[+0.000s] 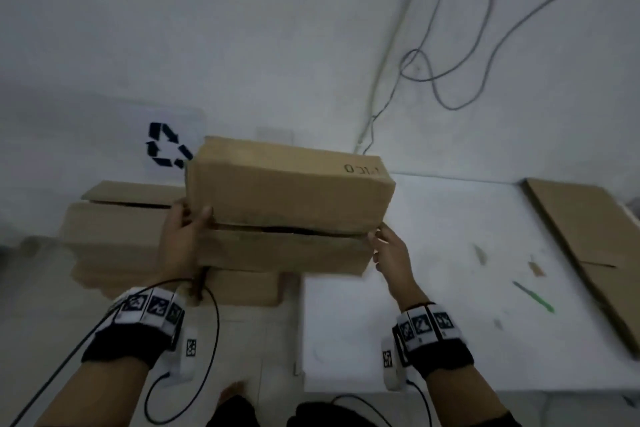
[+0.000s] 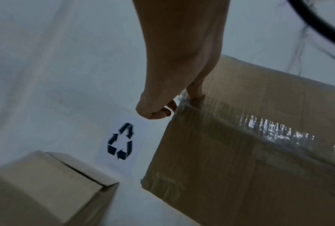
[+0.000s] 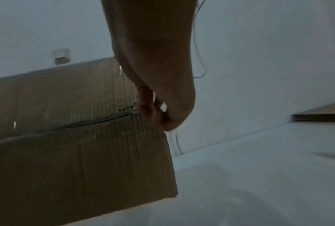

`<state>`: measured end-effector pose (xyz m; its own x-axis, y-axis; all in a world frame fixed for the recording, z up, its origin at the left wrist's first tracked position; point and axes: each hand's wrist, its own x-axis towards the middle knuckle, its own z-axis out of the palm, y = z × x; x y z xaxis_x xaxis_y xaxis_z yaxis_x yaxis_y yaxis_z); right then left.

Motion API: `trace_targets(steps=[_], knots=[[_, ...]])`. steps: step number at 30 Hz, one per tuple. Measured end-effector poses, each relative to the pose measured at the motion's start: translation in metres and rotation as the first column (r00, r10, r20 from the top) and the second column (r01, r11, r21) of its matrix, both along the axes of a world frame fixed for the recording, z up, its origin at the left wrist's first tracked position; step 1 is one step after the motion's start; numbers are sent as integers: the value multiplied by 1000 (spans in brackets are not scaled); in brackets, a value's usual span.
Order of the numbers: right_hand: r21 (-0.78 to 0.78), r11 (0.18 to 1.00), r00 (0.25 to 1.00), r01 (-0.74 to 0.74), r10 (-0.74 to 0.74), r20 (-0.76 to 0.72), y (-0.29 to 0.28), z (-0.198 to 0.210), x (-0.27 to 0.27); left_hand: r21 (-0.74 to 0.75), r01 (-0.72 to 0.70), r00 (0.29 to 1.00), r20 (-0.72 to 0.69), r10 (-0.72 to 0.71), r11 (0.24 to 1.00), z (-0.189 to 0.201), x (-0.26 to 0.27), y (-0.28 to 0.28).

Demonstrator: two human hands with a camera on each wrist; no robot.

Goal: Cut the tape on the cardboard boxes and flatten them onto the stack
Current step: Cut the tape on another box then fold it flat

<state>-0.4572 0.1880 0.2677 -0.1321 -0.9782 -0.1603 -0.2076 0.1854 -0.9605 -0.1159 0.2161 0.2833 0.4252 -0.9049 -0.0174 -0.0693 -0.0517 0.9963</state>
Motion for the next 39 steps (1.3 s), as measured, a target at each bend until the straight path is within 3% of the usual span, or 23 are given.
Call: trace_targets(steps=[3,5,7,10,15,17,19,22,26,28,30,32,34,39], knots=[[63,985,948,161,-172,267,14,16,-55,21,210,972,-109,-206,977,1,-51,-27],[20,952,831,304,-275,483,31,19,-89,54,366,899,-278,-338,929,10,-93,-42],[-55,891,727,450,-330,602,48,19,-121,98,488,809,-425,-407,867,17,-136,-52],[45,837,633,545,-446,633,70,6,-157,205,547,766,-514,-387,812,4,-181,-64],[274,710,475,649,-659,583,98,-35,-190,76,713,588,-606,-536,697,-52,-220,-70],[365,646,404,671,-731,550,109,-50,-193,134,714,604,-613,-509,687,-81,-223,-73],[384,605,374,698,-764,525,115,-67,-192,272,640,727,-516,-453,718,-110,-221,-76],[328,638,440,697,-741,506,112,-90,-192,436,411,905,-299,-302,800,-132,-224,-83],[324,765,733,556,-636,243,84,-102,-218,380,379,922,-231,-310,844,-111,-253,-91],[279,800,824,532,-564,47,66,-106,-245,329,357,930,-214,-299,874,-103,-265,-98],[217,805,834,552,-523,-178,47,-110,-277,318,311,944,-213,-252,896,-103,-276,-101],[216,793,804,569,-482,-348,29,-115,-312,352,203,979,-103,-178,914,-106,-291,-101],[252,801,799,543,-401,-448,11,-125,-348,423,49,996,47,-76,905,-111,-308,-98],[292,852,762,435,-175,-624,-14,-145,-410,417,-175,977,186,105,892,-117,-359,-87]])
